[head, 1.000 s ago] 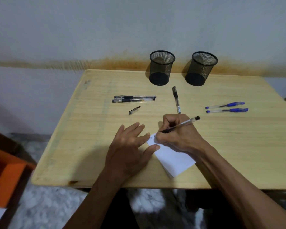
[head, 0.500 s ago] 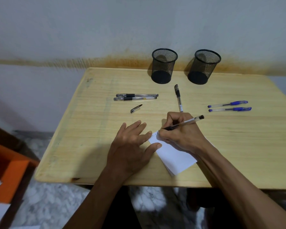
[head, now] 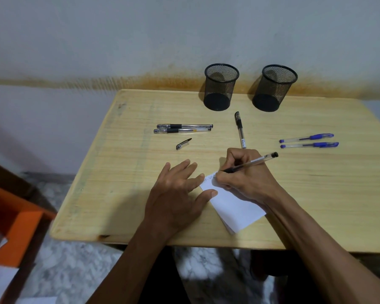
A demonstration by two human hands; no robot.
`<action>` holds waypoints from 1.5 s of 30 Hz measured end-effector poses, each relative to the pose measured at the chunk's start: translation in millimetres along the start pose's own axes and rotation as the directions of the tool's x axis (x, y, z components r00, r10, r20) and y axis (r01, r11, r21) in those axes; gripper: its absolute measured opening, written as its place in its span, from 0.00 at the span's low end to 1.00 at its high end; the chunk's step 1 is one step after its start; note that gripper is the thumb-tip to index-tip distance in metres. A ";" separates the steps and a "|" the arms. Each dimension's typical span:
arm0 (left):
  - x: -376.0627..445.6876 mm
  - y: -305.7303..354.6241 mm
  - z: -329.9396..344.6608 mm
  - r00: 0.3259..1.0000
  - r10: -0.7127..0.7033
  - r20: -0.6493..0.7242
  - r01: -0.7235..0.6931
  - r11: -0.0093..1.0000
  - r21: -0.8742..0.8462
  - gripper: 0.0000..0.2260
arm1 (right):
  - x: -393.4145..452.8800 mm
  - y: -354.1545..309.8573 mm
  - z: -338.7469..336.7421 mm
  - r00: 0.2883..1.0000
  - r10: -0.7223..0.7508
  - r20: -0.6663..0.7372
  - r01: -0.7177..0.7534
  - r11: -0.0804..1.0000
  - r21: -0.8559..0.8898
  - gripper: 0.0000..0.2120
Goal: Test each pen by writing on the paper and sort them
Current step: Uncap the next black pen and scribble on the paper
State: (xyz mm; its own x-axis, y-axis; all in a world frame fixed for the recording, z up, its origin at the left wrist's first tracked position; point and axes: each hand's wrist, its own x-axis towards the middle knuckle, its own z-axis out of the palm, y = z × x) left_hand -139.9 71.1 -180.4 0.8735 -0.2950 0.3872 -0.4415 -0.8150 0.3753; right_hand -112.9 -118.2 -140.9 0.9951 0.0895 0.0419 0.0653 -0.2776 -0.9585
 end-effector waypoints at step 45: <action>5.8 6.6 -7.7 0.972 -0.235 0.004 0.229 0.941 -0.249 0.25 | -9.8 -17.5 -30.2 0.989 0.026 -0.145 0.016 0.960 0.281 0.08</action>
State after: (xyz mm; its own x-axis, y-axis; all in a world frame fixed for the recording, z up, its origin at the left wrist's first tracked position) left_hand -139.4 67.9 -169.2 0.9537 -0.0971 0.2846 -0.2667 -0.7101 0.6517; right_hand -121.5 -143.2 -116.1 0.9967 -0.0569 0.0575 0.0578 0.0035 -0.9983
